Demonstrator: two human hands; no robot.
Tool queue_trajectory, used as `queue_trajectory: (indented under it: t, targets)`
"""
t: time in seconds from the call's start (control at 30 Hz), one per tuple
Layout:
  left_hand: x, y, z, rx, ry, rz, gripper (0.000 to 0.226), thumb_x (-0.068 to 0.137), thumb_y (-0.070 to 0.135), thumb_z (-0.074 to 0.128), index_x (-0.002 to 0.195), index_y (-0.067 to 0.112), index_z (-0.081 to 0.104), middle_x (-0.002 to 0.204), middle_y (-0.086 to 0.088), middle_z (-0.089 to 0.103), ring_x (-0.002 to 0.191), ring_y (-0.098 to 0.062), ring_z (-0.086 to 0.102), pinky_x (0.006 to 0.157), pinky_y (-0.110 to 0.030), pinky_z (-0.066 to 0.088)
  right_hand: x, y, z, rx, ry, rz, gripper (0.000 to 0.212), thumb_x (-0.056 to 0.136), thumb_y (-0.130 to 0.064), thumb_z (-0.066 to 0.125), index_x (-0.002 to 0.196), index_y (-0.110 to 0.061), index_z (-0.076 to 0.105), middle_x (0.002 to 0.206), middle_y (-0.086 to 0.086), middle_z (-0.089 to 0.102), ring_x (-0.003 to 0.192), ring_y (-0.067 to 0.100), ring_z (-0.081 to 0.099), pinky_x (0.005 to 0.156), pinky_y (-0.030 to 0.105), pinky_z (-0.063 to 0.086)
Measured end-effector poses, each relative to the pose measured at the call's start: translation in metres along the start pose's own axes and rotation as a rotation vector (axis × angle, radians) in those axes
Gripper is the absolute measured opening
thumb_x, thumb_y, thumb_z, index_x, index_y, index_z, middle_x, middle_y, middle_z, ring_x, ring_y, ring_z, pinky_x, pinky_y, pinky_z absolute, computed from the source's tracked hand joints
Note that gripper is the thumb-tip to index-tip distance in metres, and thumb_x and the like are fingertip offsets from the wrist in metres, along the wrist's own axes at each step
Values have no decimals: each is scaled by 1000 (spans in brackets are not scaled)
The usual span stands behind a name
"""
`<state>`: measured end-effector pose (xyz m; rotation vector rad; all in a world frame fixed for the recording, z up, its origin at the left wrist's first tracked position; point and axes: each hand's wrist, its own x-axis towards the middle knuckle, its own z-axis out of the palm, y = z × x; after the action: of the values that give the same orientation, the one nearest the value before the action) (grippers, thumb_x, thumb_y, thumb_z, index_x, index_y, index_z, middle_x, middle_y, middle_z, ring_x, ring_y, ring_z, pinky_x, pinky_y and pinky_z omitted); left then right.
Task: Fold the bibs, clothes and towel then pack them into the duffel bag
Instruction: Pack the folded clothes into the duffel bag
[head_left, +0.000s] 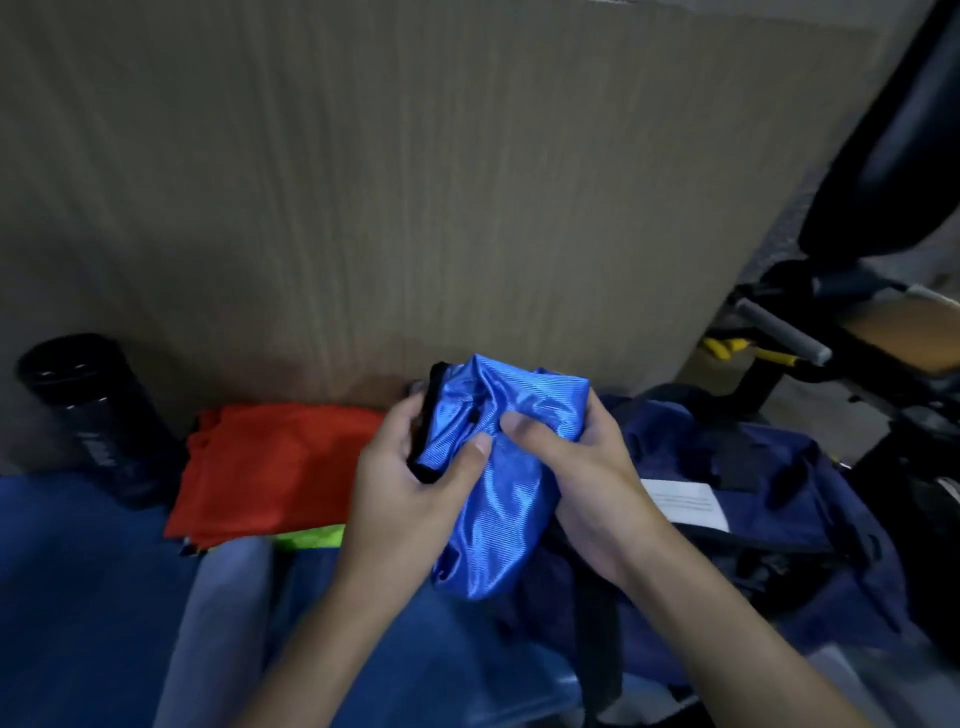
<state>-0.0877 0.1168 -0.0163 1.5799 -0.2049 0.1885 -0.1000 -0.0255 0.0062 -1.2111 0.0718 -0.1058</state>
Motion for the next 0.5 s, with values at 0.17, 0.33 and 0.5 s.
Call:
queue_trajectory:
  t: [0.17, 0.33, 0.5]
  targets:
    - [-18, -2, 69, 53, -116, -43, 30, 85, 12, 75, 112, 22, 65, 95, 8, 76, 88, -10, 73, 79, -33, 58, -33, -15, -86, -107, 121, -54, 50, 81, -15, 71, 125, -23, 50, 109, 4, 70, 95, 16, 69, 79, 30, 58]
    - [-33, -8, 110, 116, -188, -138, 26, 86, 17, 75, 108, 27, 65, 93, 10, 76, 86, -10, 73, 74, -35, 59, -60, -6, -189, -582, 206, -291, 16, 96, -20, 60, 110, -13, 62, 102, -3, 65, 93, 5, 63, 83, 21, 49]
    - [-42, -13, 131, 175, -192, -195, 21, 86, 20, 75, 105, 26, 66, 93, 8, 76, 85, -11, 74, 73, -34, 58, -70, 15, -264, -1251, 160, -312, 40, 94, -50, 42, 94, -24, 74, 130, -8, 57, 134, 11, 42, 109, 36, 37]
